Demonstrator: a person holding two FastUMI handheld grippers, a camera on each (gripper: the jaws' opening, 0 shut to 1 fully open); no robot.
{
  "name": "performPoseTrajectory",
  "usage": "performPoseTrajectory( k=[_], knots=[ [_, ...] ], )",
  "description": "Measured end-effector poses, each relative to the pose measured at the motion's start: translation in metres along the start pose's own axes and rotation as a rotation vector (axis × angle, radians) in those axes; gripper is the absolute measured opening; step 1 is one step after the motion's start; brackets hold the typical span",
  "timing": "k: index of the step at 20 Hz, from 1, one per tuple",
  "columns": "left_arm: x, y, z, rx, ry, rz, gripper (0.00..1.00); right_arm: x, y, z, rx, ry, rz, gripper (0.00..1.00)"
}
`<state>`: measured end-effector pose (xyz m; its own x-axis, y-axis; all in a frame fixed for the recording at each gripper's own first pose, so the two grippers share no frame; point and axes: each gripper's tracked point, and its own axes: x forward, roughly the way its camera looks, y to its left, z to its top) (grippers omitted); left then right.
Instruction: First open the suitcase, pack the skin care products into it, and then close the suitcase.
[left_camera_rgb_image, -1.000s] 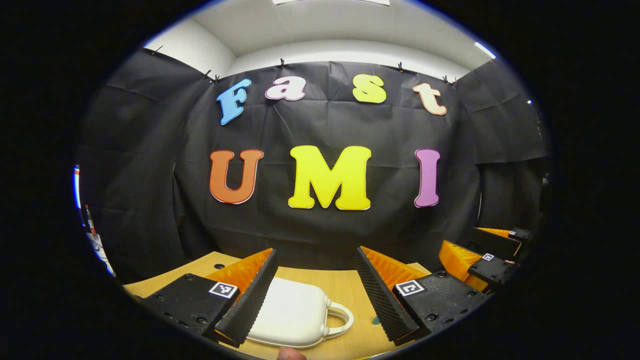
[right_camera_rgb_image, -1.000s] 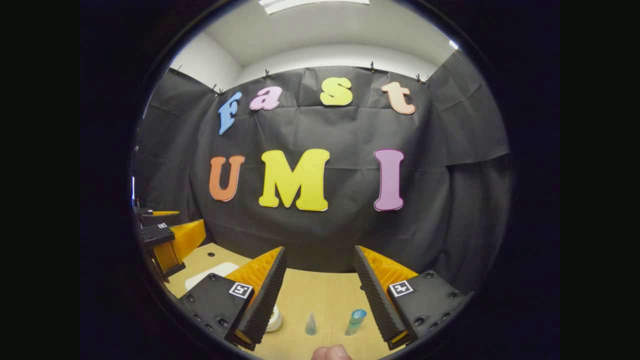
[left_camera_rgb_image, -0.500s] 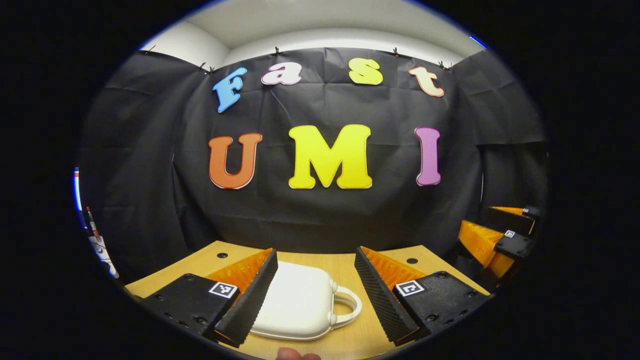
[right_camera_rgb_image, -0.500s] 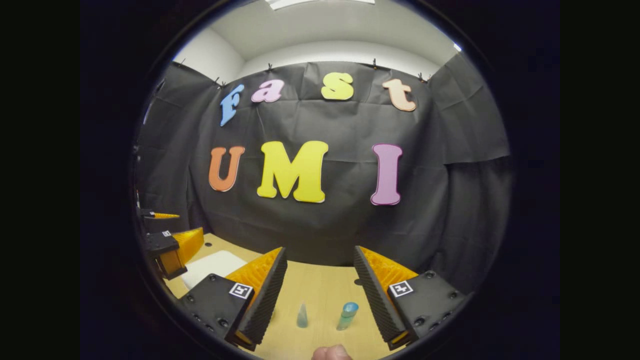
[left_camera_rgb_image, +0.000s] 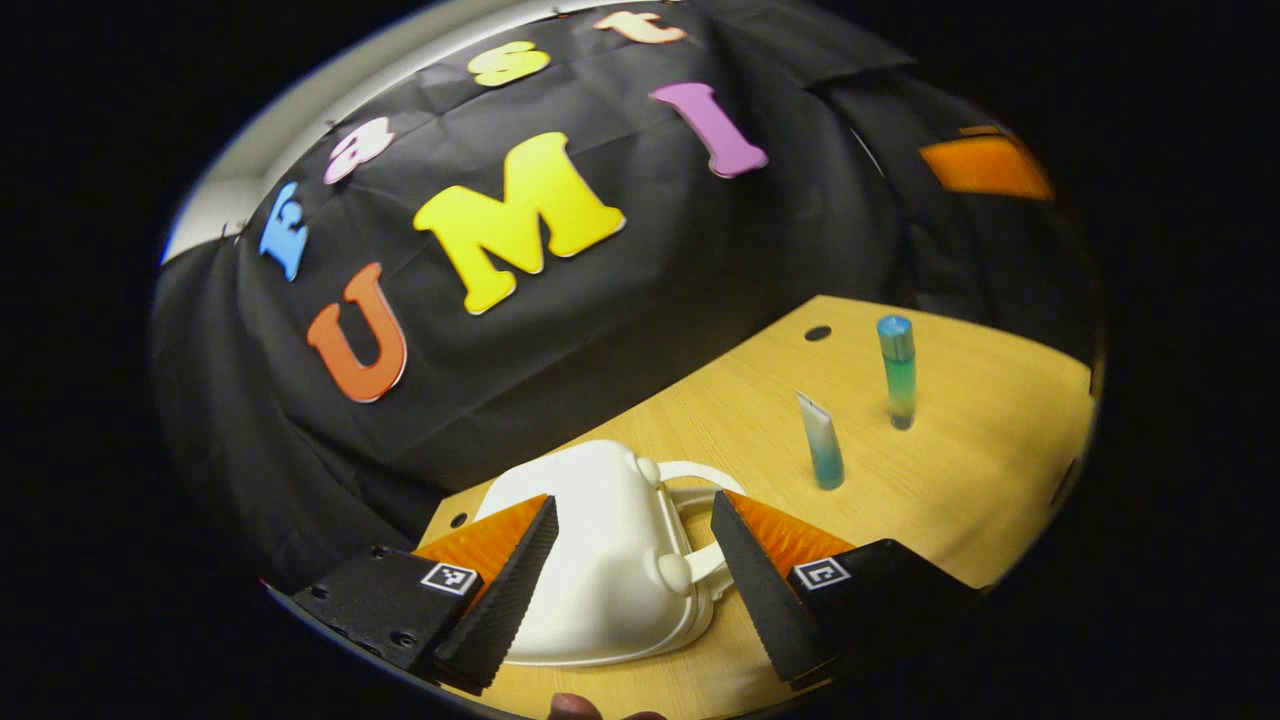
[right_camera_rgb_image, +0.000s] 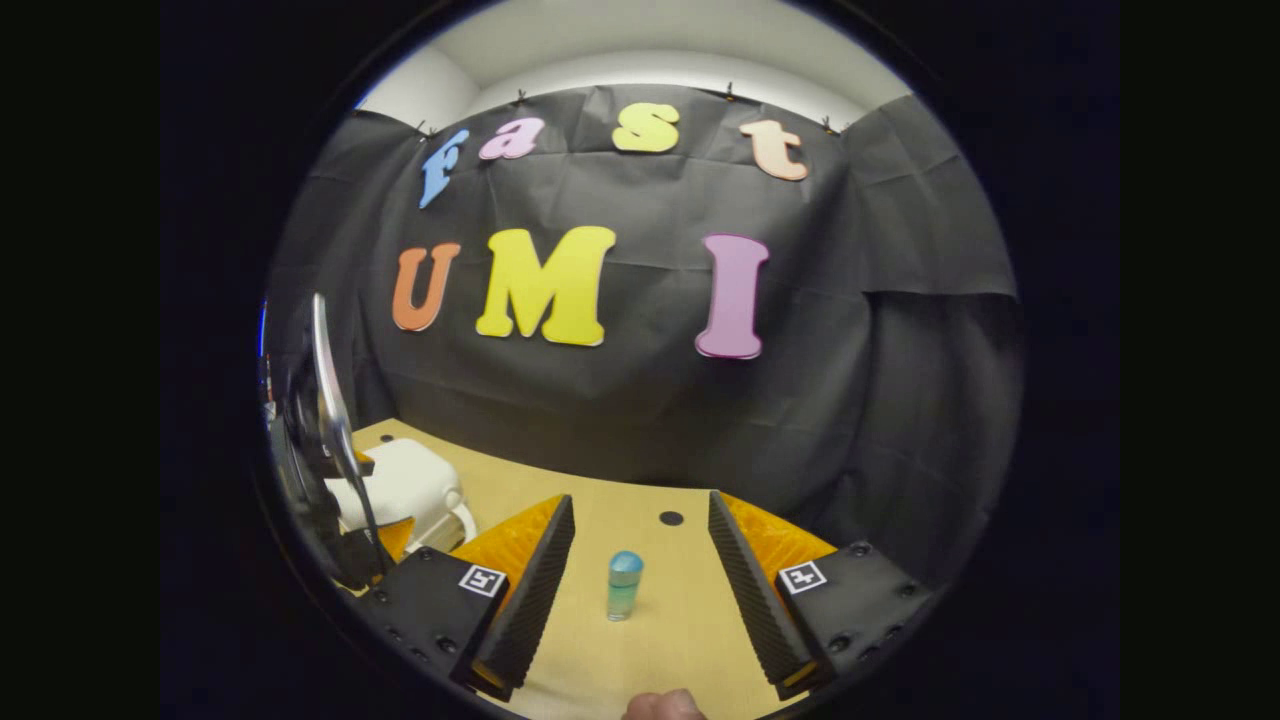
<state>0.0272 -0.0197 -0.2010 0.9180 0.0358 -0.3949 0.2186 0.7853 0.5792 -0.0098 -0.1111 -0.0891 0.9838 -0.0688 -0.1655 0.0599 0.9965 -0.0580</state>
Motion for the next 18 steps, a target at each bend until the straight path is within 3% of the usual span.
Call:
performPoseTrajectory(
  k=[4,8,14,17,18],
  knots=[
    [0.02,-0.034,-0.025,0.204,0.094,-0.043,0.96,0.002,-0.029,-0.014,0.005,0.027,-0.032,0.8],
    [0.03,-0.041,-0.04,0.304,0.183,-0.013,0.94,0.004,-0.038,-0.021,0.007,0.037,-0.025,0.8],
    [0.047,-0.04,-0.049,0.304,0.264,-0.006,0.66,0.004,-0.051,-0.028,0.022,0.051,-0.035,0.8],
    [0.048,-0.048,-0.049,0.305,0.276,-0.023,0.44,0.001,-0.057,-0.026,0.032,0.045,-0.055,0.8],
    [0.049,-0.048,-0.048,0.319,0.282,-0.027,0.42,0.001,-0.059,-0.026,0.036,0.042,-0.062,0.8]
  ],
)
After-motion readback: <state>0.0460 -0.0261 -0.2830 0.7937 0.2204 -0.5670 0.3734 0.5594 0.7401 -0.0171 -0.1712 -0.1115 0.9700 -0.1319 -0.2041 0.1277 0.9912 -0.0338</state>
